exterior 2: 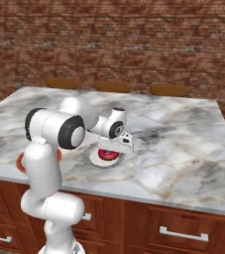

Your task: Place the pastries on the plates.

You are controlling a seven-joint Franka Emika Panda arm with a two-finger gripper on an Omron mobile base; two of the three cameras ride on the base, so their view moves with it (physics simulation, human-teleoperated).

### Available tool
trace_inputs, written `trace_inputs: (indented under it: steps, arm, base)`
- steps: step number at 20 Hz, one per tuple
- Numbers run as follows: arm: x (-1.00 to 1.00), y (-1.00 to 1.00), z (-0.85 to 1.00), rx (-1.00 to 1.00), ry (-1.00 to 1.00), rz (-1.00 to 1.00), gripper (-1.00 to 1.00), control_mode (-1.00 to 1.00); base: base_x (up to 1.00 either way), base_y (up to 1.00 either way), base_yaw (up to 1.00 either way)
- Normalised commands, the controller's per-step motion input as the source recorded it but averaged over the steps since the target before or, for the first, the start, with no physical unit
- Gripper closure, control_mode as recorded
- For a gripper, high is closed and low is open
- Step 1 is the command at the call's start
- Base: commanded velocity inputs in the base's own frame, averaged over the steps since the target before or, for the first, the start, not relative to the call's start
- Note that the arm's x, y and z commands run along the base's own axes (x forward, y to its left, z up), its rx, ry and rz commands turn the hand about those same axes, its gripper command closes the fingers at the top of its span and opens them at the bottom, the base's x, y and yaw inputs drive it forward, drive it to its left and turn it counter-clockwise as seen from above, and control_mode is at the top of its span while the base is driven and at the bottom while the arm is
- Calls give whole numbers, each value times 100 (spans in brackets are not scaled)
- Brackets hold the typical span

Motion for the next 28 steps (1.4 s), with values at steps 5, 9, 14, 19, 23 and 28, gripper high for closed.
trace_inputs:
  steps: [5,9,14,19,23,28]
  arm:
    - [-1,18,-81,0,-24,1,100,-100]
    - [-18,47,-36,0,-33,0,-100,-100]
    - [-17,13,29,-2,-21,0,-100,-100]
    - [0,10,46,-3,-4,0,-100,-100]
    - [1,9,100,-9,-1,0,-100,-100]
    - [0,67,98,-3,7,-2,-100,-100]
  base:
    - [0,0,0]
    - [0,0,0]
    - [0,0,0]
    - [0,0,0]
    - [0,0,0]
    - [0,0,0]
